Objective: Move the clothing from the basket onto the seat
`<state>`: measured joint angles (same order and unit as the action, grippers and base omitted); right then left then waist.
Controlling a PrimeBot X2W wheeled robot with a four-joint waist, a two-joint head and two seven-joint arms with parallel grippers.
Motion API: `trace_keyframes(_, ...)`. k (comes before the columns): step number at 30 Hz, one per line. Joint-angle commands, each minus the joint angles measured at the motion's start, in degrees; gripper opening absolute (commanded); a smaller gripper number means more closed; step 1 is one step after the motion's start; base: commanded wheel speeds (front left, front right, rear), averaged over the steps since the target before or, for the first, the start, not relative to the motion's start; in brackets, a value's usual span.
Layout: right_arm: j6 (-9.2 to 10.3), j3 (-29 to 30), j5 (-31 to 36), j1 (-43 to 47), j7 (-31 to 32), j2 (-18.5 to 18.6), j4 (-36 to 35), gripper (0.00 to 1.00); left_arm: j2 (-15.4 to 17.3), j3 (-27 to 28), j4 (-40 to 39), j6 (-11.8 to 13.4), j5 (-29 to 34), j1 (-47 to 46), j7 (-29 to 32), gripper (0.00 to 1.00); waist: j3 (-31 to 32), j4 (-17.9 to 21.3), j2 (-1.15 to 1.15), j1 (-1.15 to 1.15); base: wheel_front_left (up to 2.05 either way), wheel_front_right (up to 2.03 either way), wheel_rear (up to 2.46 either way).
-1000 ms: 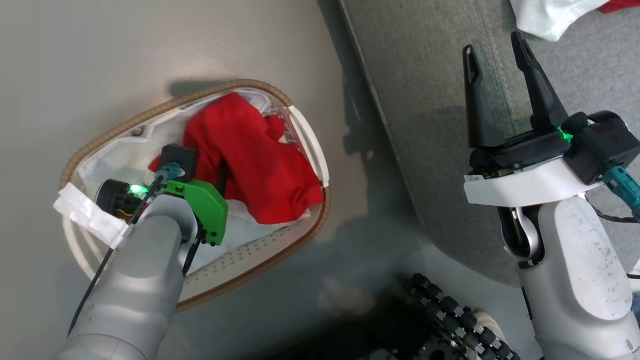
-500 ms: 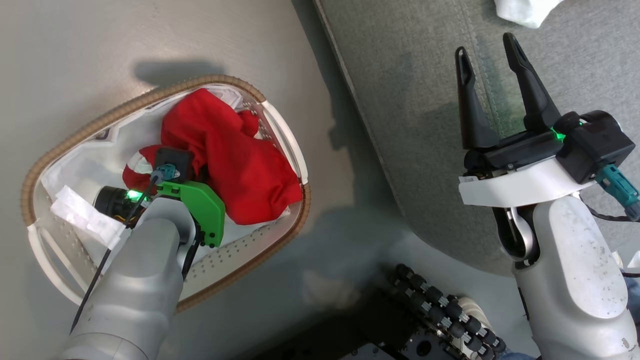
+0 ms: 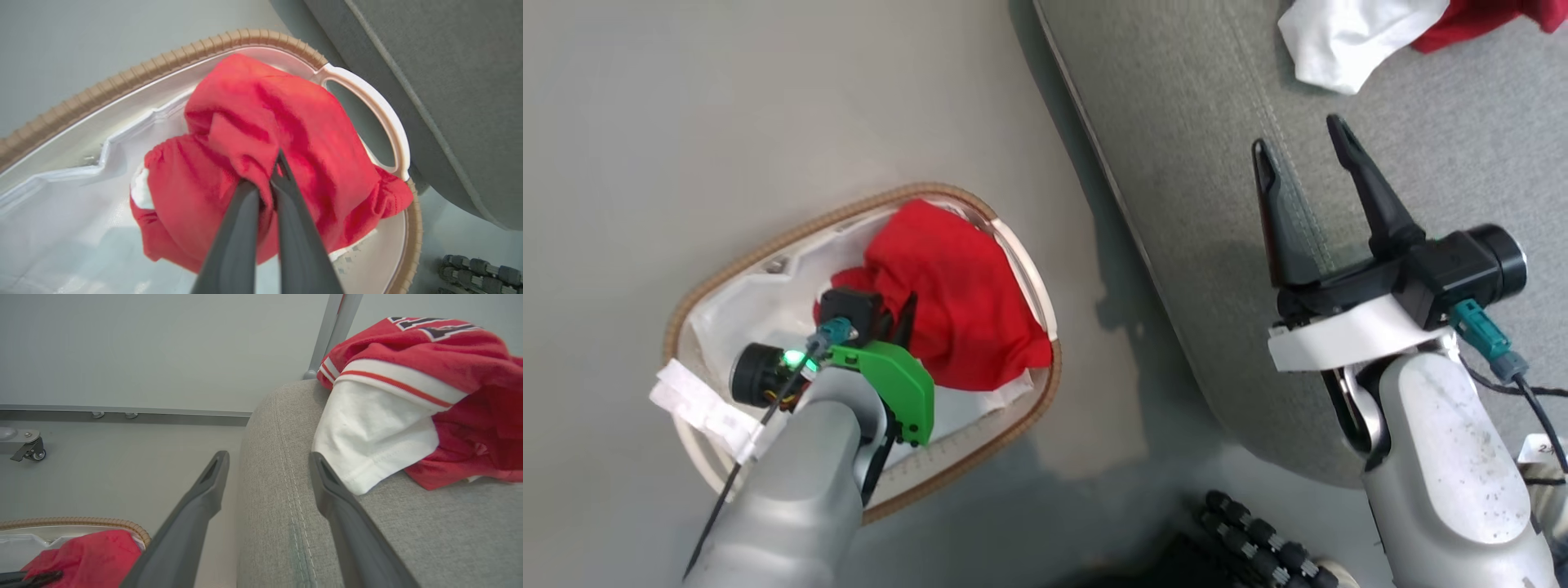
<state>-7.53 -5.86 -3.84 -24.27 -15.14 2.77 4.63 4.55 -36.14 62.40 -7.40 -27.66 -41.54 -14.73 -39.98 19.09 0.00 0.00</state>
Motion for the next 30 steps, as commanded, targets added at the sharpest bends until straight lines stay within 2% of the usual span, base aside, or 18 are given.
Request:
trace_keyframes(1,0.08,0.5,0.8,1.4,0.0,0.2,0.6,1.0,0.0,-0.5,-1.0,-0.2,-0.2,1.6,-0.4,0.0,7.8,-4.2,0.0,0.0,0.0,0.0,0.0)
trace_keyframes(11,0.08,2.5,4.3,8.0,0.0,0.2,4.1,1.0,1.9,-1.7,-11.9,-0.2,0.1,7.9,-0.5,0.0,23.5,-9.0,0.0,0.0,0.0,0.0,0.0)
trace_keyframes(16,0.08,2.5,5.1,12.0,0.0,0.2,5.7,1.0,3.9,-2.1,-17.4,-0.2,1.3,8.7,-0.5,0.0,30.7,-10.7,0.0,0.0,0.0,0.0,0.0)
trace_keyframes(24,0.08,1.6,5.9,16.7,0.0,0.2,7.2,1.0,8.0,-4.2,-23.4,-0.2,3.0,4.1,-0.2,0.0,39.1,-12.1,0.0,0.0,0.0,0.0,0.0)
trace_keyframes(30,0.08,0.1,6.4,17.3,0.0,0.2,7.7,1.0,10.6,-5.0,-27.3,-0.1,3.4,-1.6,1.3,0.0,41.4,-12.4,0.0,0.0,0.0,0.0,0.0)
